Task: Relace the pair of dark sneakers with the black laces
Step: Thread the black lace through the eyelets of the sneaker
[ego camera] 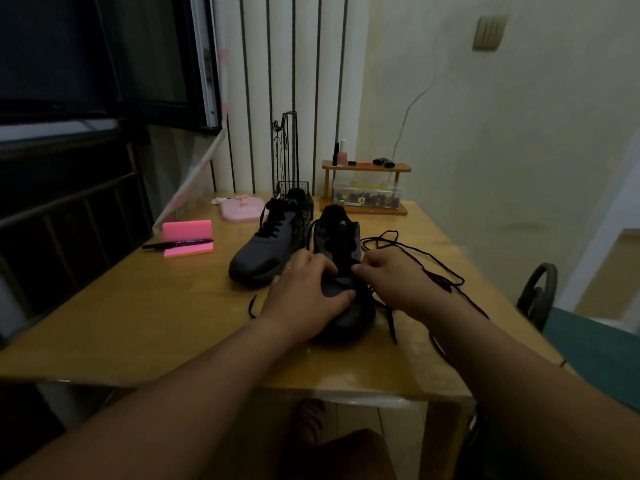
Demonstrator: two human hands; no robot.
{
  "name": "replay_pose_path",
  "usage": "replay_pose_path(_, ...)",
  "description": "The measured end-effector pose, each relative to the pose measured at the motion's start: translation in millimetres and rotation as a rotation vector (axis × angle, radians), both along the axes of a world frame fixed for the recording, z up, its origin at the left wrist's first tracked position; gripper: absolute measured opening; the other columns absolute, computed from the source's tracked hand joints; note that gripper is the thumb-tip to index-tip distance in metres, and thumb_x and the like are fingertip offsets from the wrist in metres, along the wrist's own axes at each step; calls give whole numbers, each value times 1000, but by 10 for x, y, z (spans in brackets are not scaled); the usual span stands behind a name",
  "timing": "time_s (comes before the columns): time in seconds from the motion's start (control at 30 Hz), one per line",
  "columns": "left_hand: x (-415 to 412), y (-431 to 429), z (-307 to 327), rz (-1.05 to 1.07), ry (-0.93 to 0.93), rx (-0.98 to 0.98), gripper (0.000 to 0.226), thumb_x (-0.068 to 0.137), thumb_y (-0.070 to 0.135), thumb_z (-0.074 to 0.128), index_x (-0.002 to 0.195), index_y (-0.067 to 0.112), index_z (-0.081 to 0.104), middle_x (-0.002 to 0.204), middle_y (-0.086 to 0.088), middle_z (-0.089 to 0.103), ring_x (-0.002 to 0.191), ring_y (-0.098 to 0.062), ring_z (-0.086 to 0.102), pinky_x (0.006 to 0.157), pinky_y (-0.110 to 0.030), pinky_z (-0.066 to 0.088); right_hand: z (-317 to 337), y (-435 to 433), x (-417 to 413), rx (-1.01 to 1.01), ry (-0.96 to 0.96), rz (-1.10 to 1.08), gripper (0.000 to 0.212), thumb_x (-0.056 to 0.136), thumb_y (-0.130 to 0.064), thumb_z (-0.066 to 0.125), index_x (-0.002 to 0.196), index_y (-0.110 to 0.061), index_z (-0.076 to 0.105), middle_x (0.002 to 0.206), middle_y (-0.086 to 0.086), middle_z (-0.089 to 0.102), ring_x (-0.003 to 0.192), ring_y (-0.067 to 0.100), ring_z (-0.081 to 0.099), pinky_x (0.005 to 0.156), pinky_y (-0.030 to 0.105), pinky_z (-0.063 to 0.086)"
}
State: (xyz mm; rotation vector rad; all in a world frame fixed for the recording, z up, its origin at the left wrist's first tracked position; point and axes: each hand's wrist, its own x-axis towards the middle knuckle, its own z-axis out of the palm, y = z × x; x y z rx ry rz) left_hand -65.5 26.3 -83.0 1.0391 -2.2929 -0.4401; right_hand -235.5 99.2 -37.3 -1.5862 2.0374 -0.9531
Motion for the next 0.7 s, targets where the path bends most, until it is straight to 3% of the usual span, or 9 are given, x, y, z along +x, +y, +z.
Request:
replay_pose_path(0.1, -25, -6, 0, 32, -8, 14, 50, 86, 68, 66, 122, 36, 56, 121, 12, 43, 118, -14, 49, 105, -49, 45, 62, 181, -40, -173, -503, 92, 20, 101, -18, 57, 87, -5, 65, 83, 7, 66, 81, 23, 63, 81, 42, 53)
replay_pose_path(0.17, -11, 2, -5, 24, -7, 24, 50, 86, 70, 64, 122, 37, 55, 121, 13, 42, 117, -13, 49, 104, -48, 46, 124, 238, -116, -164, -777, 86, 17, 100, -15, 52, 87, -7, 59, 78, 6, 58, 77, 22, 57, 79, 39, 48)
replay_pose_path(0.2, 0, 9, -12, 10, -7, 22, 48, 86, 70, 63, 122, 39, 54, 121, 13, 42, 116, -13, 49, 104, -47, 46, 127, 223, -158, -114, -801, 53, 17, 101, -19, 53, 88, -9, 58, 78, 6, 55, 74, 22, 56, 77, 39, 47)
replay_pose_path(0.3, 17, -7, -5, -11, 31, 37, 27, 97, 57, 53, 115, 38, 56, 118, 13, 45, 112, -12, 52, 101, -48, 46, 1, 63, -211, 145, -511, -49, 38, 101, -50, 59, 104, -12, 63, 87, 7, 63, 75, 23, 65, 72, 39, 55)
replay_pose_path(0.4, -45, -62, 106, 37, 180, 169, 19, 104, 43, 51, 99, 27, 58, 110, 4, 55, 94, -14, 58, 86, -45, 53, -97, -95, -104, 178, -161, -74, 57, 95, -70, 55, 108, -15, 64, 94, 6, 66, 79, 21, 65, 63, 34, 54)
replay_pose_path(0.47, -95, -117, 186, 104, 159, 244, 27, 102, 46, 58, 91, 22, 54, 98, -2, 59, 84, -18, 59, 74, -41, 51, -101, -152, -64, 131, -23, -77, 52, 97, -65, 57, 101, -15, 65, 89, 4, 67, 78, 20, 64, 65, 35, 51)
replay_pose_path(0.53, -129, -158, 251, 115, 9, 270, 35, 101, 46, 62, 83, 19, 50, 81, -2, 57, 74, -21, 56, 64, -36, 42, -91, -182, -82, 109, 13, -42, 39, 101, -52, 60, 95, -14, 66, 83, 4, 64, 72, 19, 60, 65, 35, 46)
replay_pose_path(0.6, -127, -190, 302, 70, -91, 293, 38, 103, 43, 60, 78, 17, 49, 73, -3, 52, 68, -22, 52, 62, -35, 37, -81, -181, -107, 77, -2, -21, 34, 103, -43, 62, 95, -10, 67, 82, 5, 63, 72, 19, 58, 65, 35, 45)
replay_pose_path(0.7, -14, -189, 390, -34, -49, 442, 30, 105, 35, 60, 84, 14, 58, 81, -8, 58, 74, -22, 55, 69, -35, 43, -102, -174, -102, 72, -14, -17, 31, 102, -40, 63, 98, -9, 67, 88, 8, 66, 78, 22, 61, 70, 38, 49)
